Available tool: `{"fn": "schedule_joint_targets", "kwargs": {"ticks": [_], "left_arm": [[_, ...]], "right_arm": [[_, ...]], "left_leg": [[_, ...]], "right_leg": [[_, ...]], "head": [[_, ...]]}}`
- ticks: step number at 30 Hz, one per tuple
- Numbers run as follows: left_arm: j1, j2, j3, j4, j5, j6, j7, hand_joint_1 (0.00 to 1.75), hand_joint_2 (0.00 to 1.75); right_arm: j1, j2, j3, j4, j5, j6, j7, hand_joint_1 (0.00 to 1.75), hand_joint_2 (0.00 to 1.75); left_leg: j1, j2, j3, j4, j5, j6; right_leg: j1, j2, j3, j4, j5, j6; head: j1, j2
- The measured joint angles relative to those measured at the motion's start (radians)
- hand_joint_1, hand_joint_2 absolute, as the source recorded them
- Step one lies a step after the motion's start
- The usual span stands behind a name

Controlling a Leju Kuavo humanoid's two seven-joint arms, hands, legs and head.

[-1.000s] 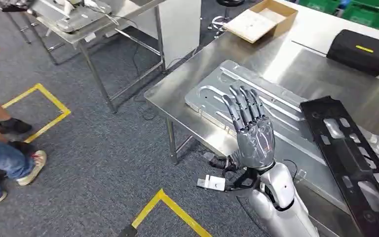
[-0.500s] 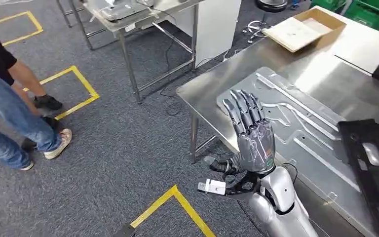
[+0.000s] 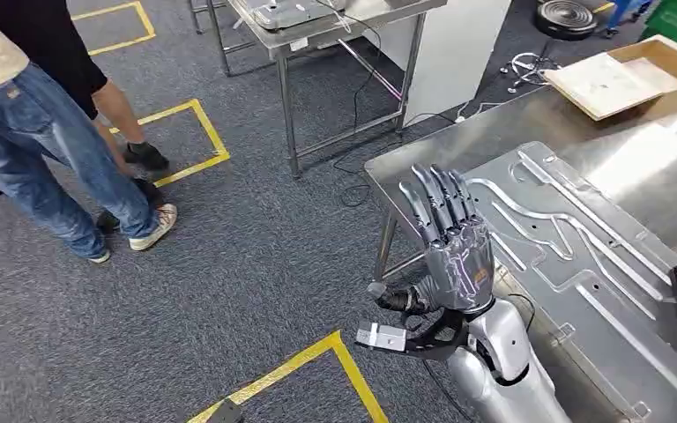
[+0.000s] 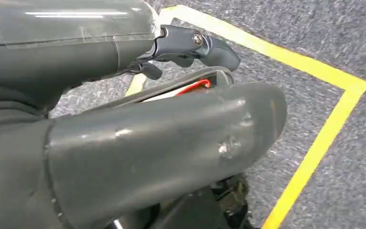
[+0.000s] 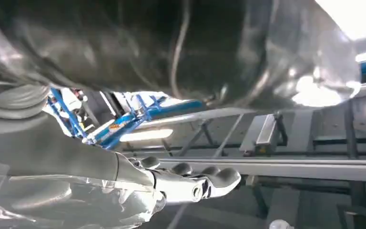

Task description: Take the parts from the cabinet and place them on the table.

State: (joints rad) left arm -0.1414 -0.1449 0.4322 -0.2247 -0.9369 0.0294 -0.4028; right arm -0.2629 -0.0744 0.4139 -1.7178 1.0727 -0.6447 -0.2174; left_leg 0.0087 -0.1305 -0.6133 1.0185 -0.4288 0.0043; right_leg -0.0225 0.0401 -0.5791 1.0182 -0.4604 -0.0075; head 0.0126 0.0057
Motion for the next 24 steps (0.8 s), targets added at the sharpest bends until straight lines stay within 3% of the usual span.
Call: {"fn": "schedule_joint_targets", "kwargs": {"ticks": [1,2,4,5,6,7,8,9,10,11,13,15,16,17,18,19,20,22,24], "left_arm": [[0.001,0.0,0.0,0.0,-0.003,0.002,-0.002,0.0,0.0],[-0.002,0.002,0.0,0.0,-0.002,0.001,-0.002,0.0,0.0],[-0.006,0.005,0.002,0.0,0.006,-0.014,-0.001,0.0,0.0],[-0.006,0.008,0.005,0.0,0.012,-0.028,0.0,0.0,0.0],[-0.003,0.01,0.011,0.0,0.026,-0.046,0.0,0.0,0.0],[0.0,0.013,0.016,0.0,0.031,-0.057,-0.004,0.0,0.0],[0.002,0.017,0.022,0.0,0.032,-0.058,-0.007,0.0,0.0],[0.002,0.021,0.022,0.0,0.029,-0.054,-0.007,0.0,0.0],[0.002,0.023,0.022,0.0,0.027,-0.048,-0.003,0.0,0.0],[0.0,0.024,0.022,0.0,0.027,-0.047,0.002,0.0,0.0],[0.006,0.027,0.027,0.0,0.033,-0.087,0.001,0.0,0.0],[0.014,0.031,0.029,0.0,0.026,-0.118,-0.01,0.0,0.0],[0.02,0.031,0.029,0.0,0.022,-0.124,-0.014,0.0,0.0],[0.02,0.031,0.029,0.0,0.018,-0.127,-0.019,0.0,0.0],[0.019,0.032,0.029,0.0,0.016,-0.126,-0.02,0.0,0.0],[0.017,0.032,0.029,0.0,0.014,-0.116,-0.021,0.0,0.0],[0.017,0.032,0.029,0.0,0.013,-0.103,-0.021,0.0,0.0],[0.017,0.032,0.029,0.0,0.012,-0.087,-0.018,0.0,0.0],[0.018,0.033,0.029,0.0,0.012,-0.068,-0.01,0.0,0.0]], "right_arm": [[0.0,0.001,0.0,0.0,0.0,0.0,-0.002,0.0,0.0],[0.0,0.001,0.0,-0.002,-0.003,0.0,-0.002,0.0,0.0],[0.002,0.001,0.0,-0.001,-0.012,0.0,-0.003,0.0,0.0],[0.003,0.001,0.0,0.0,-0.015,0.0,-0.003,0.0,0.0],[0.003,0.001,0.0,0.003,-0.016,0.0,-0.007,0.0,0.0],[0.003,0.001,0.0,0.005,-0.018,0.0,-0.01,0.0,0.0],[0.003,0.001,0.0,0.006,-0.022,0.0,-0.01,0.0,0.0],[0.003,0.002,0.0,0.007,-0.026,0.0,-0.01,0.0,0.0],[0.002,0.003,0.0,0.007,-0.028,0.0,-0.01,0.0,0.0],[0.002,0.003,0.0,0.007,-0.031,-0.001,-0.012,0.0,0.0],[0.0,0.004,0.0,0.01,-0.034,0.0,-0.021,0.0,0.0],[-0.008,0.006,0.0,0.016,-0.039,0.003,-0.026,0.0,0.0],[-0.014,0.007,0.0,0.019,-0.043,0.004,-0.027,0.0,0.0],[-0.019,0.007,0.0,0.022,-0.046,0.005,-0.028,0.0,0.0],[-0.022,0.007,0.0,0.024,-0.048,0.005,-0.029,0.0,0.0],[-0.021,0.007,0.0,0.029,-0.049,0.005,-0.031,0.0,0.0],[-0.02,0.007,0.0,0.035,-0.051,0.004,-0.033,0.0,0.0],[-0.019,0.007,0.0,0.041,-0.052,0.003,-0.036,0.0,0.0],[-0.019,0.007,0.0,0.042,-0.055,0.003,-0.039,0.0,0.0]], "left_leg": [[-0.004,0.058,-0.006,0.021,-0.018,-0.005],[-0.003,0.09,-0.03,0.072,-0.052,-0.008],[0.001,0.115,-0.1,0.219,-0.123,-0.012],[0.002,0.117,-0.122,0.267,-0.136,-0.014],[0.002,0.12,-0.123,0.272,-0.125,-0.015],[0.002,0.124,-0.101,0.234,-0.097,-0.014],[0.002,0.129,-0.061,0.161,-0.058,-0.012],[0.002,0.147,-0.016,0.08,-0.021,-0.009],[-0.002,0.189,0.013,0.023,-0.014,-0.006],[-0.014,0.207,0.018,0.005,-0.021,0.005],[-0.014,0.184,0.01,0.008,-0.018,0.017],[-0.013,0.16,0.012,0.0,-0.012,0.03],[-0.007,0.151,0.018,-0.006,-0.007,0.035],[-0.007,0.14,0.017,-0.007,-0.005,0.038],[-0.006,0.131,0.015,-0.007,-0.003,0.041],[-0.007,0.119,0.013,-0.007,-0.001,0.043],[-0.008,0.106,0.011,-0.007,0.0,0.045],[-0.008,0.084,0.01,-0.005,0.001,0.046],[-0.011,0.049,0.011,-0.002,0.001,0.045]], "right_leg": [[0.001,-0.014,0.006,-0.007,0.003,-0.005],[0.002,-0.026,0.007,-0.008,0.003,-0.008],[0.008,-0.056,0.005,-0.007,0.002,-0.01],[0.008,-0.07,0.005,-0.006,0.0,-0.011],[0.009,-0.085,0.005,-0.005,-0.001,-0.012],[0.009,-0.098,0.005,-0.003,-0.003,-0.011],[0.009,-0.11,0.005,-0.001,-0.006,-0.01],[0.009,-0.121,0.006,0.003,-0.009,-0.007],[0.012,-0.129,0.007,0.006,-0.012,-0.002],[0.023,-0.141,0.004,0.013,-0.017,0.005],[0.022,-0.158,0.007,0.01,-0.016,0.01],[0.022,-0.179,0.012,0.009,-0.019,0.02],[0.022,-0.179,0.009,0.011,-0.027,0.028],[0.017,-0.126,-0.005,0.048,-0.058,0.033],[0.016,-0.09,-0.039,0.115,-0.096,0.034],[0.015,-0.067,-0.082,0.202,-0.134,0.034],[0.016,-0.054,-0.117,0.268,-0.152,0.034],[0.016,-0.047,-0.128,0.282,-0.132,0.031],[0.019,-0.026,-0.055,0.13,-0.034,0.015]], "head": [[-0.001,0.0],[-0.002,0.0],[-0.003,0.0],[-0.003,0.0],[-0.003,0.0],[-0.003,0.0],[-0.003,0.0],[-0.003,0.0],[-0.003,0.0],[-0.003,0.0],[-0.001,0.0],[-0.002,0.0],[-0.002,0.0],[-0.002,0.0],[-0.001,0.0],[-0.002,0.0],[-0.001,0.0],[-0.002,0.0],[-0.001,0.0]]}}
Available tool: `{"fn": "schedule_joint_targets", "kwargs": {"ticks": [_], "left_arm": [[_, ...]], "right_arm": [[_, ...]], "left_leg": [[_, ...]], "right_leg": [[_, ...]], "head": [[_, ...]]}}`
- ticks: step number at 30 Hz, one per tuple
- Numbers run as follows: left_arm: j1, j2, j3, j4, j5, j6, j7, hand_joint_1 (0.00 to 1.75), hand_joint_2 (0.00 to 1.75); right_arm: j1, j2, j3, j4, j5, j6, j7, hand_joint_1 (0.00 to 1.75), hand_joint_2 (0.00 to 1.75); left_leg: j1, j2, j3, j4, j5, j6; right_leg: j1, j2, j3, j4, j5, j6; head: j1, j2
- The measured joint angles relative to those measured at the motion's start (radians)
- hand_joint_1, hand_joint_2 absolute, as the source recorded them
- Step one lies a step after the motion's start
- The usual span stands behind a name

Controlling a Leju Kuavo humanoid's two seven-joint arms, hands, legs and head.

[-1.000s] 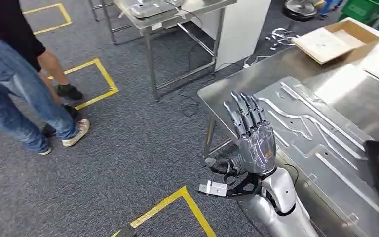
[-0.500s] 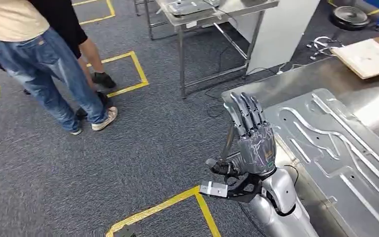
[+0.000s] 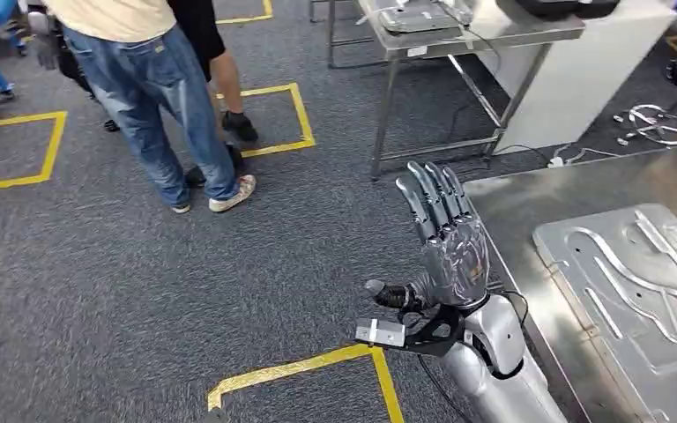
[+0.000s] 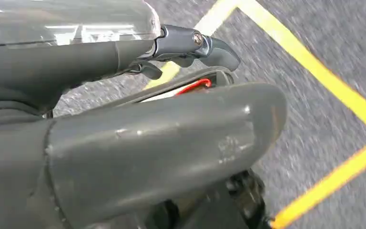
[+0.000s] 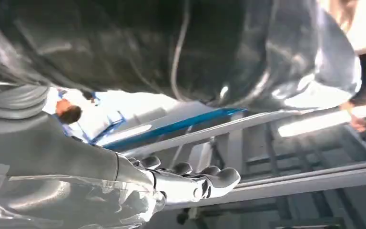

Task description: Take the parts from the cabinet and place them on the table.

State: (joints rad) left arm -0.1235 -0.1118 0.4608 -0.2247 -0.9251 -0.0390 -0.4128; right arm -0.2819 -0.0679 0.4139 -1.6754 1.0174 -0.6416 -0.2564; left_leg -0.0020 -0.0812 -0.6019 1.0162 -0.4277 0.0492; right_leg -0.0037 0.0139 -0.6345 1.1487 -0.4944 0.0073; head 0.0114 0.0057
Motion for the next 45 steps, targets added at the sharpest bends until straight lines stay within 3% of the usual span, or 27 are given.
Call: {"fn": "schedule_joint_targets", "kwargs": {"ticks": [1,2,6,7,8,9,11,12,13,15,16,17,18,22,24,27,29,31,32,33,35,37,39,40,42,43,45], "left_arm": [[0.001,-0.002,0.0,0.0,0.0,0.004,0.002,0.0,0.0],[0.0,-0.004,0.0,0.0,-0.002,0.004,0.003,0.0,0.0],[0.002,-0.003,0.0,0.0,-0.003,0.007,0.004,0.0,0.0],[0.004,0.003,0.0,0.0,-0.004,0.007,0.005,0.0,0.0],[0.006,0.002,0.0,0.0,-0.006,0.008,0.005,0.0,0.0],[0.004,0.002,0.0,0.0,-0.006,0.007,0.005,0.0,0.0],[0.0,0.002,0.0,0.0,-0.006,0.007,0.006,0.0,0.0],[0.001,0.002,0.0,0.0,-0.006,0.007,0.006,0.0,0.0],[0.004,0.002,0.0,0.0,-0.005,0.007,0.004,0.0,0.0],[0.01,0.004,0.0,0.0,0.009,-0.002,-0.008,0.0,0.0],[0.012,0.005,0.0,0.0,0.015,-0.01,-0.012,0.0,0.0],[0.012,0.005,0.0,0.0,0.021,-0.018,-0.015,0.0,0.0],[0.013,0.006,0.003,0.0,0.03,-0.03,-0.019,0.0,0.0],[0.029,0.014,0.02,0.0,0.046,-0.059,-0.039,0.0,0.0],[0.031,0.018,0.024,0.0,0.047,-0.068,-0.051,0.0,0.0],[0.024,0.019,0.027,0.0,0.049,-0.074,-0.058,0.0,0.0],[0.024,0.019,0.032,0.0,0.048,-0.075,-0.058,0.0,0.0],[0.023,0.019,0.032,0.0,0.047,-0.08,-0.061,0.0,0.0],[0.023,0.018,0.032,0.0,0.047,-0.084,-0.064,0.0,0.0],[0.02,0.017,0.033,0.0,0.048,-0.087,-0.067,0.0,0.0],[0.016,0.017,0.034,0.0,0.05,-0.088,-0.07,0.0,0.0],[0.017,0.017,0.035,0.0,0.055,-0.088,-0.072,0.0,0.0],[0.017,0.019,0.037,0.0,0.056,-0.087,-0.073,0.0,0.0],[0.012,0.019,0.037,0.0,0.057,-0.087,-0.074,0.0,0.0],[0.009,0.018,0.037,0.0,0.056,-0.087,-0.074,0.0,0.0],[0.013,0.018,0.038,0.0,0.056,-0.088,-0.074,0.0,0.0],[0.022,0.019,0.039,0.0,0.056,-0.088,-0.073,0.0,0.0]], "right_arm": [[-0.001,0.0,0.0,0.0,-0.002,0.0,0.0,0.0,0.0],[-0.001,0.0,0.0,0.0,-0.003,0.0,-0.001,0.0,0.0],[-0.004,0.003,0.0,0.0,-0.005,0.0,-0.003,0.0,0.0],[-0.004,0.003,0.0,0.0,-0.005,0.0,-0.003,0.0,0.0],[-0.004,0.005,0.0,0.0,-0.005,0.0,-0.003,0.0,0.0],[-0.005,0.006,0.0,0.0,-0.006,-0.001,-0.003,0.0,0.0],[-0.002,0.005,0.0,0.002,-0.006,-0.001,-0.003,0.0,0.0],[-0.002,0.006,0.0,0.003,-0.006,-0.001,-0.003,0.0,0.0],[-0.002,0.006,0.0,0.003,-0.006,-0.001,-0.003,0.0,0.0],[-0.002,0.006,0.0,0.003,-0.009,-0.001,-0.005,0.0,0.0],[-0.002,0.006,0.0,0.003,-0.013,-0.001,-0.006,0.0,0.0],[-0.003,0.006,0.0,0.003,-0.016,-0.001,-0.006,0.0,0.0],[-0.004,0.006,0.0,0.003,-0.026,0.0,-0.009,0.0,0.0],[-0.006,0.008,0.0,0.007,-0.048,-0.002,-0.025,0.0,0.0],[-0.011,0.008,0.0,0.012,-0.056,-0.006,-0.029,0.0,0.0],[-0.009,0.008,0.0,0.024,-0.065,-0.005,-0.037,0.0,0.0],[-0.01,0.008,0.0,0.03,-0.067,-0.005,-0.039,0.0,0.0],[-0.014,0.008,0.0,0.035,-0.067,-0.003,-0.042,0.0,0.0],[-0.019,0.008,0.0,0.037,-0.068,-0.002,-0.042,0.0,0.0],[-0.024,0.008,0.0,0.041,-0.068,0.003,-0.043,0.0,0.0],[-0.031,0.014,0.0,0.047,-0.069,0.013,-0.045,0.0,0.0],[-0.046,0.015,0.0,0.057,-0.069,0.018,-0.048,0.0,0.0],[-0.056,0.027,0.0,0.063,-0.069,0.018,-0.048,0.0,0.0],[-0.056,0.027,0.0,0.065,-0.069,0.018,-0.049,0.0,0.0],[-0.055,0.027,0.0,0.074,-0.07,0.021,-0.049,0.0,0.0],[-0.055,0.027,0.0,0.08,-0.07,0.026,-0.049,0.0,0.0],[-0.052,0.028,0.0,0.09,-0.069,0.032,-0.048,0.0,0.0]], "left_leg": [[0.004,-0.011,-0.001,0.0,0.001,-0.001],[-0.004,-0.02,-0.006,0.004,0.002,-0.005],[0.009,-0.062,-0.011,-0.008,0.011,-0.032],[0.006,-0.049,-0.012,0.0,0.006,-0.032],[-0.001,0.007,-0.023,0.026,-0.016,-0.04],[0.003,0.037,-0.049,0.078,-0.052,-0.046],[0.011,0.065,-0.122,0.23,-0.12,-0.057],[0.014,0.069,-0.143,0.272,-0.128,-0.061],[0.016,0.072,-0.141,0.269,-0.115,-0.064],[0.019,0.085,-0.074,0.147,-0.042,-0.066],[0.019,0.105,-0.028,0.064,-0.006,-0.064],[0.011,0.159,-0.003,0.004,-0.011,-0.059],[0.004,0.151,0.0,0.001,-0.009,-0.045],[0.008,0.104,0.0,-0.005,-0.002,-0.022],[0.013,0.087,-0.002,-0.007,0.001,-0.014],[0.012,0.05,-0.006,-0.005,0.003,-0.008],[0.012,0.023,-0.006,-0.001,0.003,-0.008],[0.012,-0.004,-0.006,0.003,0.002,-0.01],[0.014,-0.015,-0.008,0.005,0.001,-0.014],[0.007,-0.023,-0.018,0.011,0.002,-0.022],[0.02,-0.044,-0.027,0.008,0.01,-0.036],[0.018,-0.072,-0.033,0.003,0.015,-0.054],[0.013,0.026,-0.054,0.06,-0.025,-0.058],[0.014,0.053,-0.088,0.132,-0.064,-0.061],[0.018,0.069,-0.152,0.266,-0.118,-0.067],[0.018,0.072,-0.163,0.293,-0.118,-0.07],[0.02,0.078,-0.111,0.206,-0.06,-0.07]], "right_leg": [[0.0,0.042,0.039,-0.081,0.035,-0.012],[-0.002,0.071,0.053,-0.112,0.024,-0.021],[0.006,0.033,0.066,-0.133,0.027,-0.025],[-0.012,0.016,0.074,-0.151,0.037,-0.027],[-0.009,0.007,0.08,-0.16,0.04,-0.03],[-0.009,-0.007,0.081,-0.161,0.04,-0.037],[-0.005,-0.038,0.08,-0.159,0.038,-0.035],[-0.005,-0.052,0.079,-0.157,0.035,-0.035],[-0.006,-0.065,0.078,-0.154,0.032,-0.033],[-0.007,-0.089,0.08,-0.146,0.025,-0.028],[-0.007,-0.1,0.082,-0.142,0.019,-0.024],[-0.005,-0.109,0.083,-0.137,0.014,-0.019],[0.003,-0.118,0.081,-0.133,0.009,-0.011],[0.002,-0.144,0.087,-0.132,-0.001,0.008],[-0.007,-0.046,0.058,-0.055,-0.057,0.016],[-0.009,-0.018,-0.049,0.158,-0.142,0.019],[-0.01,-0.017,-0.048,0.137,-0.096,0.016],[-0.012,0.0,0.02,-0.018,0.001,0.01],[-0.013,0.047,0.047,-0.09,0.024,0.004],[-0.018,0.088,0.054,-0.108,0.015,0.001],[-0.011,0.069,0.053,-0.112,0.014,0.003],[-0.018,0.043,0.06,-0.123,0.02,-0.01],[-0.016,0.014,0.068,-0.133,0.025,-0.021],[-0.013,-0.004,0.068,-0.132,0.024,-0.024],[-0.008,-0.037,0.067,-0.128,0.02,-0.029],[-0.008,-0.052,0.066,-0.126,0.018,-0.029],[-0.008,-0.079,0.067,-0.122,0.013,-0.027]], "head": [[0.0,0.0],[-0.001,0.0],[0.0,0.0],[0.0,0.0],[-0.002,0.0],[-0.006,0.0],[-0.006,0.0],[-0.007,0.0],[-0.007,0.0],[-0.007,0.0],[-0.007,0.0],[-0.007,0.0],[-0.005,0.0],[-0.006,0.0],[-0.006,0.0],[-0.006,0.0],[-0.005,0.0],[-0.006,0.0],[-0.005,0.0],[-0.006,0.0],[-0.006,0.0],[-0.006,0.0],[-0.011,0.0],[-0.011,0.0],[-0.011,0.0],[-0.011,0.0],[-0.011,0.0]]}}
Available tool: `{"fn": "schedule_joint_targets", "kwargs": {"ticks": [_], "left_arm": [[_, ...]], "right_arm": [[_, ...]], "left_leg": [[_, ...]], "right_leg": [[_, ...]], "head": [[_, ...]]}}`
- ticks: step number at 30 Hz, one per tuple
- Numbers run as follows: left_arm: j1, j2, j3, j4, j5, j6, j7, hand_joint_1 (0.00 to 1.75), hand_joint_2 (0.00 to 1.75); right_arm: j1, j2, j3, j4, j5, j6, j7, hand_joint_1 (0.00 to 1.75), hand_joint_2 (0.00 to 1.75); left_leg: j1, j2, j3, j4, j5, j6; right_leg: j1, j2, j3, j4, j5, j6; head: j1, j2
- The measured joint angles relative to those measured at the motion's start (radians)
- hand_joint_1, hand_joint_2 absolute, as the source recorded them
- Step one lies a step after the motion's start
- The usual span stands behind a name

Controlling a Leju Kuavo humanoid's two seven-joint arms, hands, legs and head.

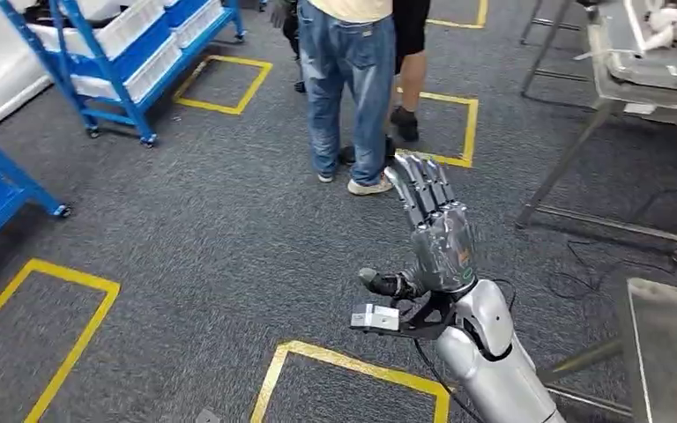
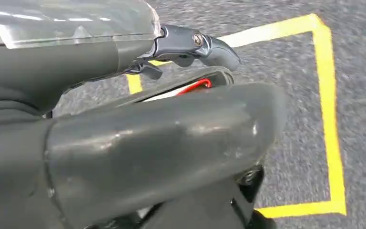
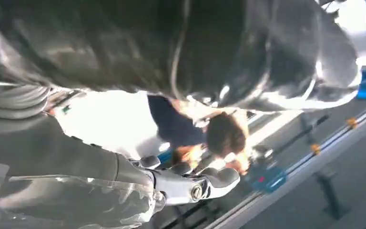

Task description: Take the parts from the cabinet and place them on the table.

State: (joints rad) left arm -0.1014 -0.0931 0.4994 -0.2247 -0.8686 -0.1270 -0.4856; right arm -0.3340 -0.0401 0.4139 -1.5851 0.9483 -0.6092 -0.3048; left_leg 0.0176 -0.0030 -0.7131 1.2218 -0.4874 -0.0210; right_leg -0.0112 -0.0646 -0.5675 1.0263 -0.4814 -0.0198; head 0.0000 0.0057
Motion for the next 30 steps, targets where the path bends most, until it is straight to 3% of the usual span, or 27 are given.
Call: {"fn": "schedule_joint_targets", "kwargs": {"ticks": [1,2,3,4,7,8,9,10,12,13,14,16,17,18,19,22,23,24,25,26,28,29,30], "left_arm": [[0.004,0.0,0.0,0.0,0.0,-0.002,0.0,0.0,0.0],[0.006,0.0,0.0,0.0,-0.001,-0.003,0.001,0.0,0.0],[0.006,0.0,0.0,0.0,-0.002,-0.003,0.003,0.0,0.0],[0.009,0.0,0.0,0.0,-0.002,-0.004,0.004,0.0,0.0],[0.024,-0.002,0.002,0.005,-0.001,-0.012,0.022,0.0,0.0],[0.032,-0.003,0.002,0.005,0.002,-0.012,0.024,0.0,0.0],[0.033,-0.003,0.003,0.005,0.005,-0.011,0.024,0.0,0.0],[0.03,-0.003,0.005,0.005,0.008,-0.006,0.024,0.0,0.0],[0.027,-0.003,0.012,0.005,0.011,-0.003,0.024,0.0,0.0],[0.027,-0.003,0.016,0.005,0.016,0.002,0.024,0.0,0.0],[0.029,-0.002,0.021,0.005,0.02,0.005,0.024,0.0,0.0],[0.037,0.002,0.03,0.005,0.024,0.009,0.024,0.0,0.0],[0.039,0.004,0.033,0.005,0.027,0.013,0.024,0.0,0.0],[0.042,0.005,0.037,0.005,0.029,0.016,0.024,0.0,0.0],[0.04,0.008,0.042,0.005,0.032,0.02,0.024,0.0,0.0],[0.056,0.013,0.056,0.005,0.041,0.027,0.025,0.0,0.0],[0.062,0.02,0.061,0.005,0.041,0.029,0.024,0.0,0.0],[0.067,0.019,0.063,0.006,0.041,0.029,0.024,0.0,0.0],[0.068,0.019,0.064,0.007,0.04,0.03,0.024,0.0,0.0],[0.066,0.019,0.067,0.007,0.041,0.03,0.024,0.0,0.0],[0.065,0.019,0.07,0.007,0.041,0.031,0.024,0.0,0.0],[0.068,0.019,0.072,0.008,0.041,0.028,0.025,0.0,0.0],[0.07,0.02,0.075,0.008,0.043,0.02,0.029,0.0,0.0]], "right_arm": [[0.003,0.0,0.0,0.005,0.003,0.0,0.002,0.0,0.0],[0.005,0.0,0.0,0.01,0.005,0.0,0.005,0.0,0.0],[0.007,0.0,0.0,0.014,0.005,0.0,0.006,0.0,0.0],[0.009,0.0,0.0,0.018,0.006,0.0,0.007,0.0,0.0],[0.021,0.001,0.0,0.037,0.006,-0.001,0.007,0.0,0.0],[0.021,0.001,0.0,0.047,0.005,-0.001,0.007,0.0,0.0],[0.022,0.001,0.0,0.055,0.005,-0.003,0.007,0.0,0.0],[0.022,0.001,0.0,0.067,0.005,-0.006,0.006,0.0,0.0],[0.031,0.001,0.0,0.092,0.003,-0.009,0.002,0.0,0.0],[0.034,0.002,0.0,0.104,0.0,-0.011,-0.002,0.0,0.0],[0.034,0.002,0.0,0.112,-0.005,-0.014,-0.007,0.0,0.0],[0.029,0.004,0.0,0.122,-0.018,-0.02,-0.013,0.0,0.0],[0.025,0.005,0.0,0.125,-0.022,-0.02,-0.016,0.0,0.0],[0.022,0.005,0.0,0.131,-0.029,-0.022,-0.021,0.0,0.0],[0.021,0.005,0.0,0.135,-0.032,-0.027,-0.024,0.0,0.0],[0.019,0.01,0.0,0.148,-0.038,-0.038,-0.03,0.0,0.0],[0.017,0.016,0.0,0.152,-0.043,-0.039,-0.031,0.0,0.0],[0.014,0.019,0.0,0.155,-0.047,-0.04,-0.032,0.0,0.0],[0.013,0.023,0.0,0.156,-0.049,-0.043,-0.033,0.0,0.0],[0.014,0.023,0.0,0.159,-0.049,-0.044,-0.035,0.0,0.0],[0.014,0.023,0.0,0.166,-0.05,-0.044,-0.035,0.0,0.0],[0.014,0.024,0.0,0.172,-0.05,-0.044,-0.038,0.0,0.0],[0.014,0.025,0.0,0.175,-0.05,-0.046,-0.04,0.0,0.0]], "left_leg": [[0.0,0.011,0.051,-0.09,0.039,0.003],[-0.002,0.04,0.099,-0.176,0.06,0.008],[-0.015,0.054,0.107,-0.189,0.044,0.017],[-0.014,0.045,0.104,-0.197,0.052,0.026],[-0.015,0.017,0.102,-0.202,0.055,0.04],[-0.004,0.01,0.109,-0.212,0.062,0.048],[-0.004,0.003,0.109,-0.216,0.064,0.051],[-0.004,-0.003,0.107,-0.216,0.066,0.058],[-0.004,-0.025,0.103,-0.215,0.067,0.06],[-0.004,-0.037,0.102,-0.214,0.067,0.06],[-0.004,-0.049,0.102,-0.211,0.067,0.059],[-0.003,-0.076,0.102,-0.204,0.065,0.056],[-0.003,-0.088,0.102,-0.2,0.063,0.052],[-0.002,-0.097,0.098,-0.197,0.061,0.047],[-0.006,-0.109,0.089,-0.188,0.062,0.038],[0.001,-0.144,0.082,-0.2,0.073,0.017],[0.002,-0.145,0.079,-0.196,0.07,0.012],[-0.006,-0.084,0.071,-0.172,0.054,0.008],[-0.006,-0.044,0.047,-0.122,0.021,0.006],[-0.005,-0.024,0.014,-0.055,-0.014,0.004],[-0.003,-0.009,-0.044,0.067,-0.065,0.001],[-0.002,-0.005,-0.057,0.099,-0.063,-0.001],[-0.002,-0.003,-0.037,0.065,-0.037,0.0]], "right_leg": [[0.0,-0.012,0.002,0.002,-0.003,0.002],[0.001,-0.023,0.004,0.005,-0.006,0.006],[0.008,-0.032,0.002,0.005,-0.009,0.01],[0.008,-0.04,0.003,0.006,-0.01,0.015],[0.01,-0.06,0.012,-0.002,-0.01,0.03],[0.003,-0.028,0.01,0.007,-0.021,0.04],[0.0,0.018,-0.003,0.034,-0.043,0.043],[-0.002,0.043,-0.031,0.091,-0.08,0.044],[-0.002,0.058,-0.106,0.244,-0.147,0.047],[-0.003,0.06,-0.131,0.292,-0.156,0.048],[-0.004,0.06,-0.134,0.293,-0.138,0.049],[-0.01,0.067,-0.077,0.168,-0.049,0.048],[-0.015,0.089,-0.034,0.076,-0.002,0.047],[-0.022,0.144,-0.012,0.034,-0.011,0.045],[-0.02,0.156,-0.01,0.014,-0.012,0.044],[-0.011,0.122,-0.009,0.019,-0.01,0.03],[-0.022,0.107,-0.004,0.009,-0.005,0.02],[-0.02,0.097,0.0,0.005,-0.004,0.015],[-0.017,0.083,0.0,0.005,-0.005,0.004],[-0.012,0.068,0.0,0.005,-0.006,0.003],[-0.007,0.038,0.0,0.005,-0.008,-0.001],[-0.005,0.017,0.001,0.006,-0.01,-0.001],[-0.004,0.004,0.002,0.006,-0.011,-0.001]], "head": [[0.0,0.0],[0.0,0.0],[0.0,0.0],[0.001,0.0],[0.0,0.0],[0.0,0.0],[0.0,0.0],[0.0,0.0],[0.001,0.0],[0.001,0.0],[0.001,0.0],[0.001,0.0],[0.001,0.0],[0.001,0.0],[0.0,0.0],[0.0,0.0],[0.0,0.0],[0.0,0.0],[-0.003,0.0],[-0.003,0.0],[-0.003,0.0],[-0.003,0.0],[-0.003,0.0]]}}
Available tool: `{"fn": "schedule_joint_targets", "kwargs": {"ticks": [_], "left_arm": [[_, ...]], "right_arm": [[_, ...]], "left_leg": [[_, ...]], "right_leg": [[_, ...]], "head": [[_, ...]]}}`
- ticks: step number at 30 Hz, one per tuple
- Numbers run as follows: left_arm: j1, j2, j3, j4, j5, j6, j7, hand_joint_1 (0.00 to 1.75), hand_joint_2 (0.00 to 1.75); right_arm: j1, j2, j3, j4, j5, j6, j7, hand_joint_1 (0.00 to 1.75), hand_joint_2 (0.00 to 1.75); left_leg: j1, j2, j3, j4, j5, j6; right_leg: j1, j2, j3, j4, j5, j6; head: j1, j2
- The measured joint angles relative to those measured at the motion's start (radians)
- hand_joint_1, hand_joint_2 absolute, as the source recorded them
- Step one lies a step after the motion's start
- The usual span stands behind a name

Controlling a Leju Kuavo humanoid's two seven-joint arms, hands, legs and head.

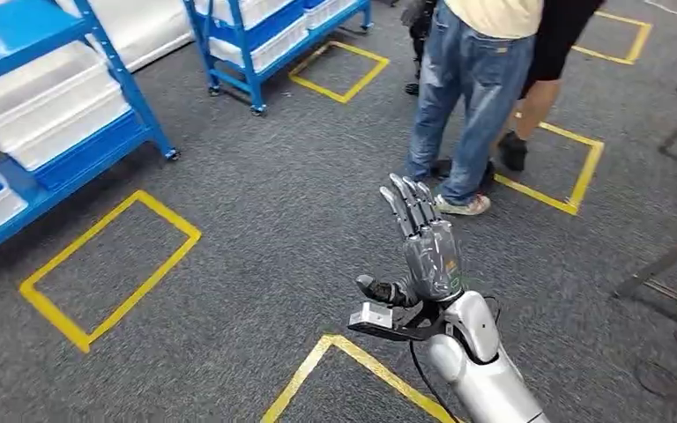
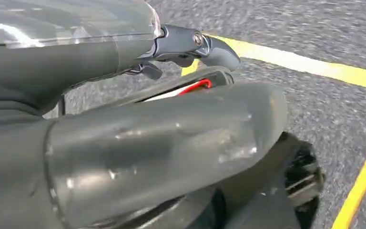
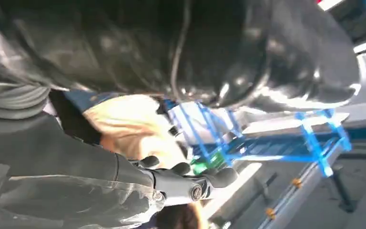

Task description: Take the parts from the cabinet and place them on the table.

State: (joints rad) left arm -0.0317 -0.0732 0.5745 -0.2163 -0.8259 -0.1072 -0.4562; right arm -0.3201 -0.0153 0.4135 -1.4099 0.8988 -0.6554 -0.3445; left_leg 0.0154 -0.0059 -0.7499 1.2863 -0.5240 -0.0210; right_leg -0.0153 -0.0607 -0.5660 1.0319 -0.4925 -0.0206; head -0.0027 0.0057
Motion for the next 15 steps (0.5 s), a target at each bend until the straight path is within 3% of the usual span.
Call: {"fn": "schedule_joint_targets", "kwargs": {"ticks": [2,3,4,5,7,8,9,10,11,13,14,15], "left_arm": [[0.003,0.003,0.005,0.001,0.004,-0.014,0.01,0.0,0.0],[0.003,0.004,0.008,0.001,0.006,-0.018,0.018,0.0,0.0],[0.002,0.005,0.011,0.001,0.007,-0.024,0.027,0.0,0.0],[0.003,0.005,0.013,0.002,0.009,-0.027,0.032,0.0,0.0],[0.014,0.008,0.022,0.003,0.01,-0.03,0.044,0.0,0.0],[0.016,0.01,0.027,0.004,0.01,-0.032,0.047,0.0,0.0],[0.021,0.01,0.027,0.004,0.011,-0.033,0.048,0.0,0.0],[0.022,0.011,0.027,0.004,0.011,-0.034,0.05,0.0,0.0],[0.02,0.013,0.028,0.004,0.011,-0.034,0.051,0.0,0.0],[0.019,0.014,0.03,0.004,0.011,-0.035,0.052,0.0,0.0],[0.018,0.014,0.031,0.004,0.013,-0.039,0.058,0.0,0.0],[0.018,0.015,0.034,0.004,0.018,-0.048,0.071,0.0,0.0]], "right_arm": [[-0.002,0.002,0.0,0.006,0.0,-0.008,-0.003,0.0,0.0],[-0.003,0.003,-0.001,0.01,-0.002,-0.015,-0.007,0.0,0.0],[-0.005,0.004,-0.006,0.014,-0.003,-0.024,-0.011,0.0,0.0],[-0.006,0.004,-0.011,0.018,-0.006,-0.029,-0.015,0.0,0.0],[-0.005,0.006,-0.024,0.028,-0.015,-0.034,-0.024,0.0,0.0],[-0.005,0.007,-0.03,0.031,-0.017,-0.035,-0.026,0.0,0.0],[-0.005,0.007,-0.036,0.034,-0.017,-0.036,-0.027,0.0,0.0],[-0.005,0.007,-0.043,0.036,-0.017,-0.04,-0.029,0.0,0.0],[-0.003,0.007,-0.047,0.038,-0.017,-0.041,-0.029,0.0,0.0],[0.007,0.007,-0.056,0.047,-0.018,-0.042,-0.03,0.0,0.0],[0.011,0.007,-0.059,0.05,-0.018,-0.042,-0.033,0.0,0.0],[0.013,0.007,-0.063,0.053,-0.018,-0.042,-0.038,0.0,0.0]], "left_leg": [[0.0,0.014,0.09,-0.156,0.075,0.006],[-0.003,0.047,0.131,-0.228,0.094,0.012],[-0.02,0.08,0.144,-0.255,0.079,0.019],[-0.016,0.062,0.14,-0.254,0.083,0.028],[-0.019,0.041,0.135,-0.254,0.083,0.036],[-0.012,0.03,0.14,-0.263,0.088,0.044],[-0.009,0.023,0.144,-0.268,0.091,0.049],[-0.008,0.015,0.144,-0.27,0.092,0.054],[-0.008,0.007,0.143,-0.27,0.093,0.06],[-0.009,-0.021,0.141,-0.269,0.094,0.061],[-0.009,-0.035,0.142,-0.269,0.094,0.061],[-0.009,-0.049,0.143,-0.268,0.094,0.061]], "right_leg": [[0.0,-0.024,0.005,0.0,-0.004,0.005],[0.002,-0.034,0.009,0.0,-0.007,0.008],[0.012,-0.043,0.009,0.003,-0.012,0.016],[0.012,-0.052,0.01,0.001,-0.012,0.019],[0.014,-0.069,0.017,-0.004,-0.012,0.028],[0.012,-0.072,0.021,-0.003,-0.017,0.036],[0.005,-0.024,0.019,0.011,-0.03,0.043],[0.003,0.026,-0.001,0.054,-0.059,0.044],[0.003,0.049,-0.038,0.127,-0.1,0.044],[0.003,0.059,-0.114,0.276,-0.156,0.046],[0.002,0.059,-0.131,0.303,-0.15,0.047],[0.002,0.059,-0.129,0.283,-0.123,0.046]], "head": [[0.0,0.0],[0.0,0.0],[0.0,0.0],[0.002,0.0],[0.001,0.0],[0.001,0.0],[0.002,0.0],[0.001,0.0],[0.002,0.0],[0.001,0.0],[0.002,0.0],[0.002,0.0]]}}
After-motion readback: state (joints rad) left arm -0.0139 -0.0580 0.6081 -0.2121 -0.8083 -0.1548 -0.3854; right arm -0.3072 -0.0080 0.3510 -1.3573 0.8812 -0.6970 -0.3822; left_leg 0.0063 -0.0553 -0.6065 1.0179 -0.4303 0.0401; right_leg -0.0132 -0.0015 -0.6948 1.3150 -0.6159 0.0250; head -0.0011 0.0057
